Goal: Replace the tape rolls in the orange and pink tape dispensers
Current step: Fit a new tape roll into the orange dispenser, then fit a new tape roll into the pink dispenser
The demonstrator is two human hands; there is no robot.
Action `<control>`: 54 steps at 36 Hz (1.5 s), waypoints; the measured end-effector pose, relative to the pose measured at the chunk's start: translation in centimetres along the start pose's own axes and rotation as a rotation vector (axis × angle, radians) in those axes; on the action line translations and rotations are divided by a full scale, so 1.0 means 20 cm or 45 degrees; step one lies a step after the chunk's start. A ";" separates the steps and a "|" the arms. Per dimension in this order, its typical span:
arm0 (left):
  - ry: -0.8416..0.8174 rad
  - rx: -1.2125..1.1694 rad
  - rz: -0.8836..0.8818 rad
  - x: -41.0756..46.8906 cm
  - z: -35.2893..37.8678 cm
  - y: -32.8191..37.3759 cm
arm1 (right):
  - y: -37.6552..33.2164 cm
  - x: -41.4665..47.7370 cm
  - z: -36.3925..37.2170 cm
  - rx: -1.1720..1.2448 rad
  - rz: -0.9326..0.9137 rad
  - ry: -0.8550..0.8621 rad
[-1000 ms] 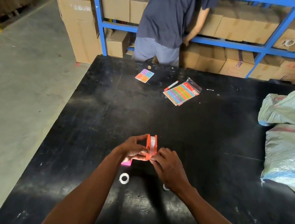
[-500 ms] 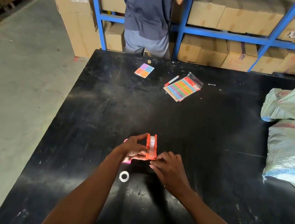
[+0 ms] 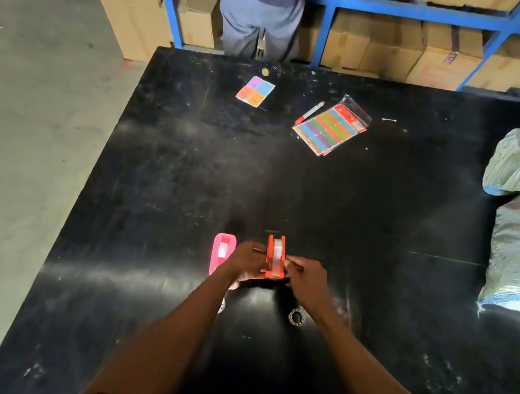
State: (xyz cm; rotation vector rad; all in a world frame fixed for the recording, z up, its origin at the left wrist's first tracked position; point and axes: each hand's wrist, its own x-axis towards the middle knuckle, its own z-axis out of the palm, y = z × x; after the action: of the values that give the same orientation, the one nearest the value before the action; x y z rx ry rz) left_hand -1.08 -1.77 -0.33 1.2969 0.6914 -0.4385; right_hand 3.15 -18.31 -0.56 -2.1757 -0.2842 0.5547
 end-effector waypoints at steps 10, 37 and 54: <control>0.388 0.315 0.071 0.16 0.06 -0.15 | 0.13 0.11 0.13 -0.108 0.088 -0.016; 0.780 0.916 0.150 0.03 -0.28 -0.05 | -0.08 0.15 0.23 -0.282 -0.242 0.349; 0.034 0.901 0.394 0.13 -0.68 -0.24 | -0.38 0.33 0.59 -0.991 -0.246 -0.458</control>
State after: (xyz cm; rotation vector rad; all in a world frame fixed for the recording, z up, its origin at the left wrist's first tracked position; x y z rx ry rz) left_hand -5.21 10.43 -7.12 2.0442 0.3450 -0.4254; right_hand 3.24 -3.04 -2.87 -2.7224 -1.0367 0.8173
